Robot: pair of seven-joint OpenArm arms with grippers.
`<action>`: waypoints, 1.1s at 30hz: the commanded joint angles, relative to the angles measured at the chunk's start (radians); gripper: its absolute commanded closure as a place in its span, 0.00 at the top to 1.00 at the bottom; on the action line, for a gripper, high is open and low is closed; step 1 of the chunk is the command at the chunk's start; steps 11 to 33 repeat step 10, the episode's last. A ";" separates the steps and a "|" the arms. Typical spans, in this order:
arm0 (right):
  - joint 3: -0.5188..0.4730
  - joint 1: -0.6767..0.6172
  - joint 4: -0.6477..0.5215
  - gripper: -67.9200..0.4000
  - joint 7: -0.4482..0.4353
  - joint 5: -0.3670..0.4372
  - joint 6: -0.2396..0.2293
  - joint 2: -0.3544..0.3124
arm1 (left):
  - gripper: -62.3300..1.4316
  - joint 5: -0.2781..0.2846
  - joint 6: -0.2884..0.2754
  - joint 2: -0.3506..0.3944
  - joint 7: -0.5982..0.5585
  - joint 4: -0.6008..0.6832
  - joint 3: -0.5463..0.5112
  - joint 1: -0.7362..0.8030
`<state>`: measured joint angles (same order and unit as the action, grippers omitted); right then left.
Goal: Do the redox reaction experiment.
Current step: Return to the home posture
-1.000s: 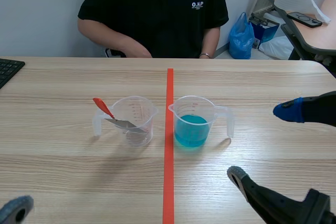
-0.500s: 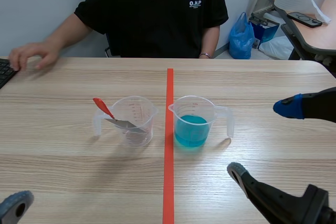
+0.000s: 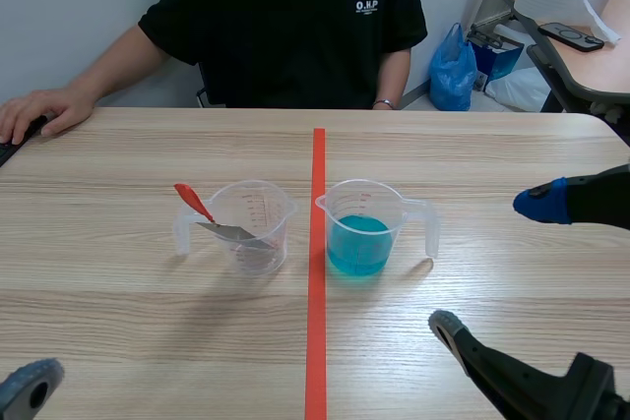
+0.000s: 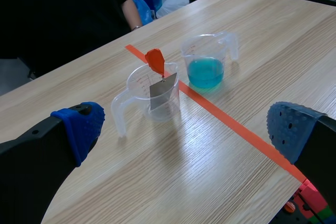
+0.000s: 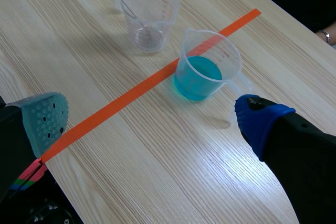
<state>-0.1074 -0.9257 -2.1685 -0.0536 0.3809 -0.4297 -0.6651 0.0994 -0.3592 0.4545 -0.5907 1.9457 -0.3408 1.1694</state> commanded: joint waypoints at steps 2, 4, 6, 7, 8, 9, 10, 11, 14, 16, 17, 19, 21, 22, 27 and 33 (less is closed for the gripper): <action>-0.004 0.009 -0.010 1.00 0.005 0.003 0.004 -0.010 | 1.00 0.013 0.002 -0.007 -0.019 0.010 -0.005 0.008; -0.004 0.009 -0.010 1.00 0.013 0.003 0.004 -0.010 | 1.00 0.013 0.002 -0.007 -0.018 0.010 -0.005 0.008; -0.004 0.009 -0.010 1.00 0.023 0.003 0.004 -0.010 | 1.00 0.013 0.002 -0.007 -0.018 0.010 -0.005 0.008; -0.004 0.009 -0.010 1.00 0.029 0.003 0.004 -0.010 | 1.00 0.013 0.002 -0.008 -0.018 0.010 -0.005 0.008; -0.004 0.009 -0.010 1.00 0.033 0.003 0.004 -0.010 | 1.00 0.013 0.002 -0.008 -0.018 0.010 -0.005 0.008; -0.004 0.009 -0.010 1.00 0.034 0.003 0.004 -0.010 | 1.00 0.013 0.002 -0.008 -0.018 0.010 -0.005 0.008; -0.004 0.009 -0.010 1.00 0.037 0.003 0.004 -0.010 | 1.00 0.013 0.002 -0.008 -0.018 0.010 -0.005 0.008; -0.004 0.009 -0.010 1.00 0.037 0.003 0.004 -0.010 | 1.00 0.013 0.002 -0.008 -0.018 0.010 -0.005 0.008; -0.004 0.009 -0.010 1.00 0.037 0.003 0.004 -0.010 | 1.00 0.013 0.002 -0.008 -0.018 0.010 -0.005 0.008; -0.004 0.009 -0.010 1.00 0.037 0.003 0.004 -0.010 | 1.00 0.013 0.002 -0.008 -0.018 0.010 -0.005 0.008; -0.004 0.009 -0.010 1.00 0.037 0.003 0.004 -0.010 | 1.00 0.013 0.002 -0.008 -0.018 0.010 -0.005 0.008; -0.004 0.009 -0.010 1.00 0.037 0.003 0.004 -0.010 | 1.00 0.013 0.002 -0.008 -0.018 0.010 -0.005 0.008; -0.004 0.009 -0.010 1.00 0.037 0.003 0.004 -0.010 | 1.00 0.013 0.002 -0.008 -0.018 0.010 -0.005 0.008; -0.004 0.009 -0.010 1.00 0.037 0.003 0.004 -0.010 | 1.00 0.013 0.002 -0.008 -0.018 0.010 -0.005 0.008; -0.004 0.009 -0.010 1.00 0.037 0.003 0.004 -0.010 | 1.00 0.013 0.002 -0.008 -0.018 0.010 -0.005 0.008; -0.004 0.009 -0.010 1.00 0.037 0.003 0.004 -0.010 | 1.00 0.013 0.002 -0.008 -0.018 0.010 -0.005 0.008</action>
